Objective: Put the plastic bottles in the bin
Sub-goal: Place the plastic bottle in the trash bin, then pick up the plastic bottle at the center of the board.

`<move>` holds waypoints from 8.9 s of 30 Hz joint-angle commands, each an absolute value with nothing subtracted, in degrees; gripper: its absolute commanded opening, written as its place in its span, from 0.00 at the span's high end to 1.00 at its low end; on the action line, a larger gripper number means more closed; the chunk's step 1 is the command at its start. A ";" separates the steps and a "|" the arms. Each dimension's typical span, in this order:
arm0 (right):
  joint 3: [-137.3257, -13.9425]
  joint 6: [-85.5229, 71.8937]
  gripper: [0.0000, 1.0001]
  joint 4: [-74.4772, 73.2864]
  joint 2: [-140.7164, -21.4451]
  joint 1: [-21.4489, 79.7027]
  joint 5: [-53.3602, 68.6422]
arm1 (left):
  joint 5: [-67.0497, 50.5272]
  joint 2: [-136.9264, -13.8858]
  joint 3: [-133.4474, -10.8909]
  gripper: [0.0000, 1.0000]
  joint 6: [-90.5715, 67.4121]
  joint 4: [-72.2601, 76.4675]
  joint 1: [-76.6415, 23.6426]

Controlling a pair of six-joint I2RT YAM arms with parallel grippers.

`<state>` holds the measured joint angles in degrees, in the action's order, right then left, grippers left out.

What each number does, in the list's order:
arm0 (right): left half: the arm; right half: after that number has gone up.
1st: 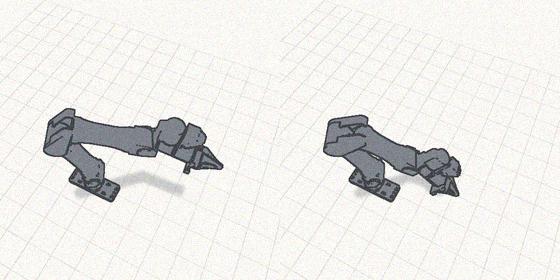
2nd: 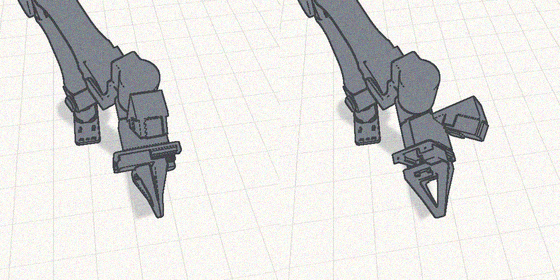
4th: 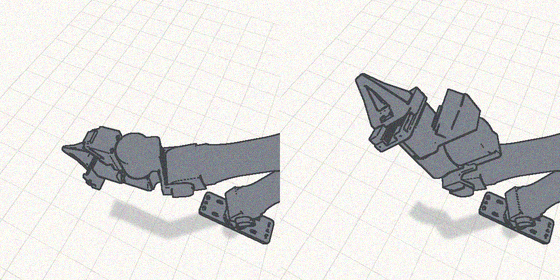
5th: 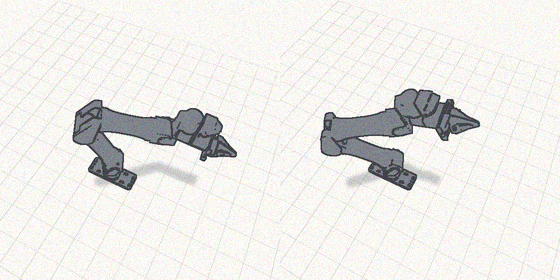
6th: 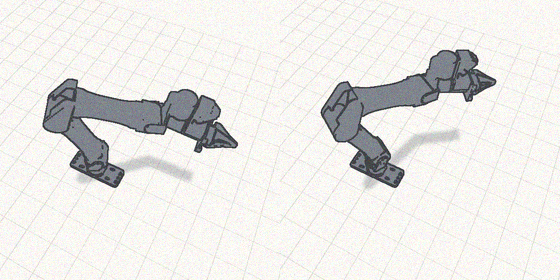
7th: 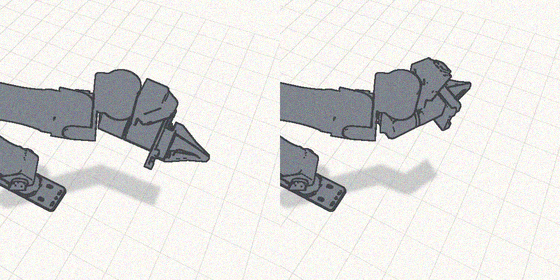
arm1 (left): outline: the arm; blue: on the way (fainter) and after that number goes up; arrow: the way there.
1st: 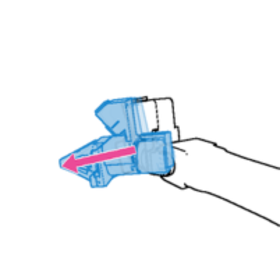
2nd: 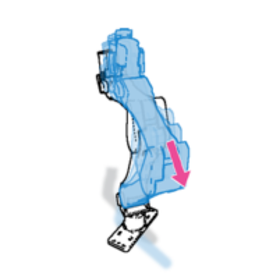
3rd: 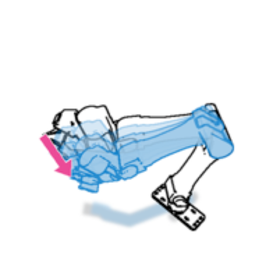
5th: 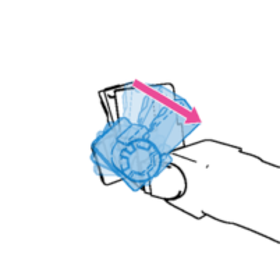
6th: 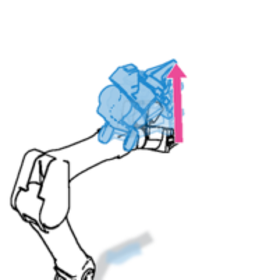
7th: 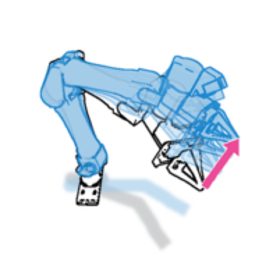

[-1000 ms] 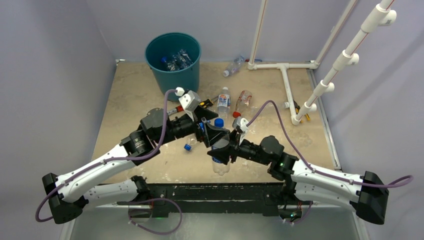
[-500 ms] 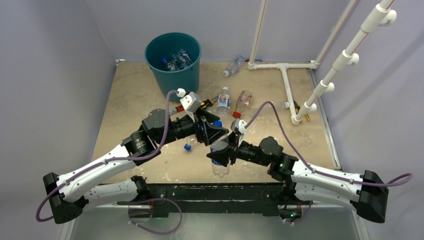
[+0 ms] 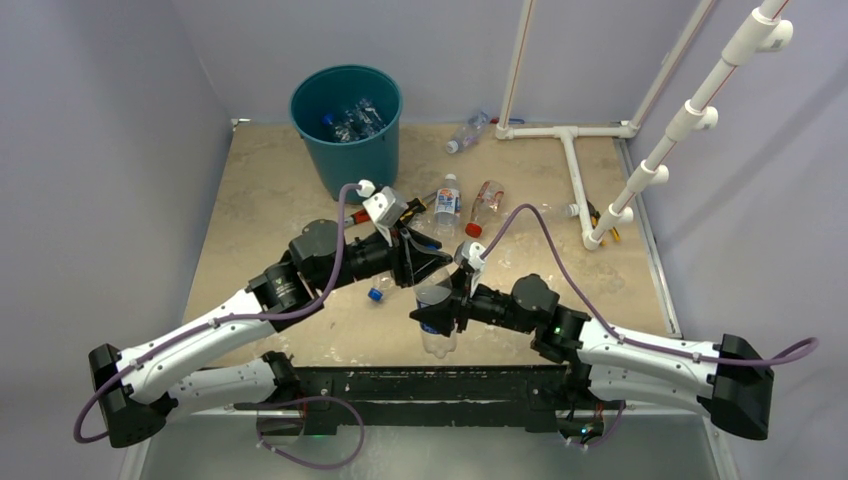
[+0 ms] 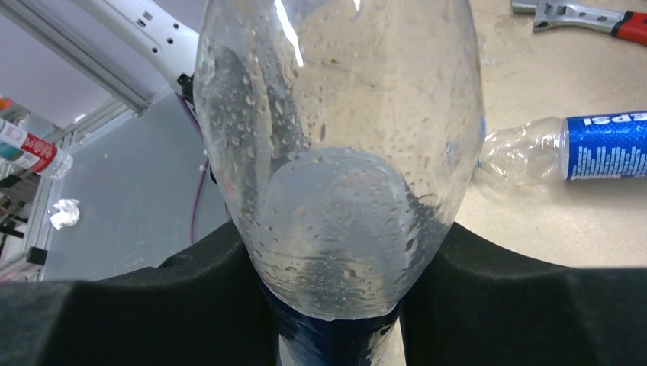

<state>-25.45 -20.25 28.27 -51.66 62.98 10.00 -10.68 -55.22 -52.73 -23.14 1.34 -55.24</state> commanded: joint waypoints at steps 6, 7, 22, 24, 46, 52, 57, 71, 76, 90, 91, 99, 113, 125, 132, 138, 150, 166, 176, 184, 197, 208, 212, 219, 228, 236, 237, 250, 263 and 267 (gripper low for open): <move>-30.48 -20.05 0.46 30.18 -54.21 63.54 10.43 | -11.38 -52.05 -50.79 1.00 -23.37 2.65 -55.46; -30.82 -20.24 0.38 29.90 -54.23 63.54 10.53 | -10.78 -51.54 -50.96 1.00 -23.33 2.45 -55.46; -31.23 -23.35 0.01 27.93 -50.84 63.55 7.31 | -2.45 -46.82 -51.45 1.00 -22.74 0.61 -55.46; -31.67 -23.21 0.01 26.87 -50.11 63.54 7.38 | -0.31 -45.88 -51.73 1.00 -22.38 0.12 -55.46; -34.48 -21.45 0.01 15.29 -37.85 63.54 8.36 | 18.49 -42.55 -60.38 1.00 -14.95 -9.49 -55.46; -34.09 -21.86 0.01 15.31 -36.96 63.54 7.36 | 19.40 -41.96 -60.45 1.00 -14.84 -9.59 -55.46; -33.97 -22.31 0.01 14.64 -34.28 63.54 3.66 | 22.08 -41.10 -62.62 1.00 -13.12 -10.80 -55.46; -30.73 -23.16 0.01 14.39 -29.03 63.54 -1.67 | 37.84 -47.87 -72.43 1.00 15.42 11.60 -55.46; -31.12 -23.16 0.01 13.87 -29.87 63.54 -1.70 | 38.35 -56.39 -78.72 1.00 28.11 25.16 -55.37; -27.41 -27.84 0.01 14.50 -29.80 63.54 -0.18 | 25.65 -75.26 -81.41 1.00 15.81 44.92 -23.72; -27.77 -27.53 0.01 14.17 -30.47 63.54 -0.18 | 24.98 -76.64 -82.11 1.00 13.73 44.96 -22.41; -30.45 -24.24 0.01 13.24 -33.34 63.54 -0.09 | 19.28 -84.14 -85.19 1.00 3.96 43.31 -19.51; -27.83 -24.77 0.01 9.50 -28.06 63.54 -1.87 | 23.78 -91.19 -79.96 1.00 -1.35 35.09 -15.47; -27.86 -24.48 0.01 8.57 -27.41 63.47 -2.09 | 19.75 -92.85 -75.86 1.00 -7.08 32.10 -15.47; -27.82 -24.32 0.01 9.18 -28.16 63.47 -1.79 | 16.84 -94.82 -76.60 1.00 -8.92 26.50 -15.47; -28.11 -23.91 0.01 9.32 -29.26 63.52 -0.62 | 16.19 -94.35 -75.24 1.00 -11.11 25.45 -15.47; -31.74 -21.19 0.01 13.39 -38.49 63.46 2.46 | 9.68 -96.63 -74.11 0.95 -18.01 21.43 -15.56; -35.43 -18.77 0.01 13.42 -42.42 63.46 1.72 | 11.62 -89.52 -81.20 0.21 -19.67 15.48 -15.64; -34.88 -19.04 0.01 15.06 -44.06 63.46 0.71 | 10.62 -75.35 -82.52 0.04 -26.33 4.82 -16.02; -32.74 -20.92 0.01 18.36 -46.08 63.46 0.18 | 8.68 -65.99 -78.49 0.02 -28.61 -11.18 -16.61; -29.45 -33.89 0.01 15.07 -56.06 61.55 -18.54 | 15.47 -55.98 -70.37 0.01 -20.94 -30.31 -34.54; -23.46 -43.00 0.02 18.61 -61.07 51.92 -19.26 | 24.26 -51.57 -55.32 0.01 -26.59 -27.58 -50.41; -24.21 -44.13 0.02 20.51 -65.19 51.47 -18.82 | 23.98 -49.24 -52.06 0.01 -27.86 -26.61 -51.04; -27.17 -45.17 0.04 26.56 -74.10 51.02 -14.53 | 22.83 -49.55 -43.19 0.01 -33.07 -24.71 -51.00; -23.27 -44.66 0.05 25.09 -65.24 50.98 -18.36 | 21.04 -61.56 -36.29 0.04 -36.91 -16.83 -50.89; -19.56 -42.42 0.05 18.43 -51.66 50.98 -18.65 | 22.26 -67.67 -33.68 0.14 -39.11 -12.89 -50.35; -19.40 -42.26 0.05 18.05 -50.83 50.98 -18.50 | 22.19 -68.35 -33.37 0.15 -39.20 -12.23 -50.17; -19.18 -41.12 0.06 15.89 -45.53 50.98 -16.42 | 20.47 -77.34 -33.70 0.28 -38.20 -5.96 -46.85; -18.68 -40.83 0.06 11.69 -40.06 50.98 -15.48 | 15.59 -74.81 -31.57 0.63 -39.25 -4.74 -46.80; -19.24 -40.77 0.06 12.11 -40.17 50.98 -15.25 | 14.37 -72.13 -30.77 0.75 -39.56 -6.03 -47.33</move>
